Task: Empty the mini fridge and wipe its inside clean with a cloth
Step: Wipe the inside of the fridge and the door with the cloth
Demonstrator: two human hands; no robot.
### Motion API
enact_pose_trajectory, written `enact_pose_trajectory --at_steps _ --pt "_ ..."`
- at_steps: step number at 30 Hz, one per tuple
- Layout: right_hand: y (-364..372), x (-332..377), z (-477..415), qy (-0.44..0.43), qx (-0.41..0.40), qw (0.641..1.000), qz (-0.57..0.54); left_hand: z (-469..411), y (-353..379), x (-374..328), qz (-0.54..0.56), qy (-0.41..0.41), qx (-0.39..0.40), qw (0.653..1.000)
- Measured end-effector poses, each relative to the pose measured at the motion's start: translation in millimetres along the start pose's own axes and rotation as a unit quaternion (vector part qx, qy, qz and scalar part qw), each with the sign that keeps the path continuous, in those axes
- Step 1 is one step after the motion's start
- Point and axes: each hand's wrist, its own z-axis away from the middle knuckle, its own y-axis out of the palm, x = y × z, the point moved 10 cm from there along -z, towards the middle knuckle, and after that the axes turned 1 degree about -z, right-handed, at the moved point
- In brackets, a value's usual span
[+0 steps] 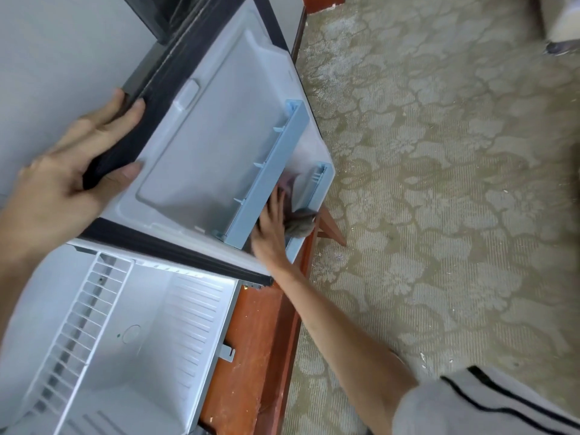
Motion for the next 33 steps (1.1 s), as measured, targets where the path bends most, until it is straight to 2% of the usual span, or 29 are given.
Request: enact_pose_trajectory --at_steps 4,7,12,16,18,21,24,29,33 --pt "13 5 31 0.009 0.056 0.997 -0.046 0 2 -1 0.006 0.019 0.0 1.0" --pt "-13 11 -2 0.004 0.015 0.999 -0.047 0 2 -8 0.009 0.038 0.003 0.999" --pt "-59 -4 -77 0.088 -0.021 0.996 -0.018 0 0 -3 -0.004 0.008 0.007 1.0" --pt "-8 -2 -22 0.063 0.003 0.995 -0.079 -2 0 4 -0.011 0.007 0.012 1.0" --pt "5 4 20 0.055 0.016 0.987 -0.153 -2 1 7 -0.015 0.009 0.016 1.0" --pt "4 4 49 0.135 0.023 0.953 -0.269 0 -1 4 -0.017 0.017 0.017 1.0" --pt "-12 15 55 0.194 0.02 0.939 -0.282 2 0 -1 -0.012 0.011 0.022 1.0" --pt "-68 62 73 0.137 0.039 0.957 -0.254 6 -2 -8 0.008 -0.008 0.031 0.999" --pt "-123 107 89 0.025 0.055 0.981 -0.187 9 0 -20 0.032 -0.06 0.051 0.996"
